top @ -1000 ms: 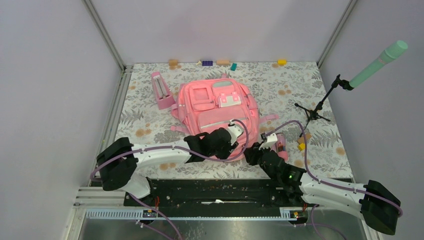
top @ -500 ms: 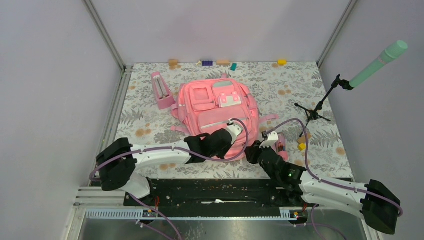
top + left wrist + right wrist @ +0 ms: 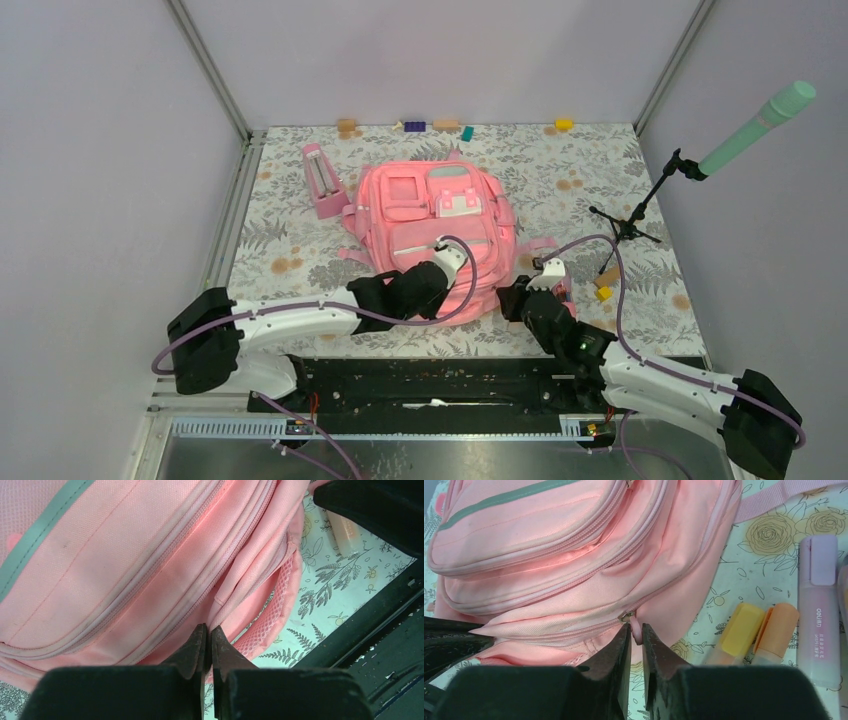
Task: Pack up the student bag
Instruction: Zip the student bag at the center of the board, then unzip the student bag at the center of the board.
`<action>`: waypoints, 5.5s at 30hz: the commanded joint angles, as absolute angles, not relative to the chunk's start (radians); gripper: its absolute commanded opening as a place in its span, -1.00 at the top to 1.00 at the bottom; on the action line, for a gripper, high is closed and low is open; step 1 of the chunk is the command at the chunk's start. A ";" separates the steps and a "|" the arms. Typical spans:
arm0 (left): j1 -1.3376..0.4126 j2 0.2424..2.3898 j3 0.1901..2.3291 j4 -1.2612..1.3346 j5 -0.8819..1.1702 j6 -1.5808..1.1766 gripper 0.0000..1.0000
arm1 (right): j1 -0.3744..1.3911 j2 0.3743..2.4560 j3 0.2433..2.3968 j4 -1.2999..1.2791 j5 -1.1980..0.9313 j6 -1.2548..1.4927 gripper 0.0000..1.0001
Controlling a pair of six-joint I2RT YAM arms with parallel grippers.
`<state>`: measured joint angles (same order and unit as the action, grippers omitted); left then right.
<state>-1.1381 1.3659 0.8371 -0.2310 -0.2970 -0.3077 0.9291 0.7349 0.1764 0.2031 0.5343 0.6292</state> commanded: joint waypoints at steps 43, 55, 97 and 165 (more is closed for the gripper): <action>-1.081 0.983 0.711 -0.425 -0.508 -0.440 1.00 | 0.640 1.056 0.274 0.430 0.401 0.458 1.00; -1.036 0.933 0.687 -0.434 -0.491 -0.445 1.00 | 0.516 1.181 0.360 0.451 0.289 0.459 1.00; -0.943 0.867 0.741 -0.496 -0.369 -0.380 1.00 | 0.383 1.154 0.504 0.390 0.009 0.336 0.07; -0.689 0.948 0.811 -0.643 -0.509 -0.032 1.00 | 0.463 1.728 0.853 0.362 -0.788 0.098 -0.05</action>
<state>-0.7040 0.9588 0.7910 -0.7357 -0.3985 -0.0372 0.4465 1.7550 0.8551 0.3111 -0.7765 0.0677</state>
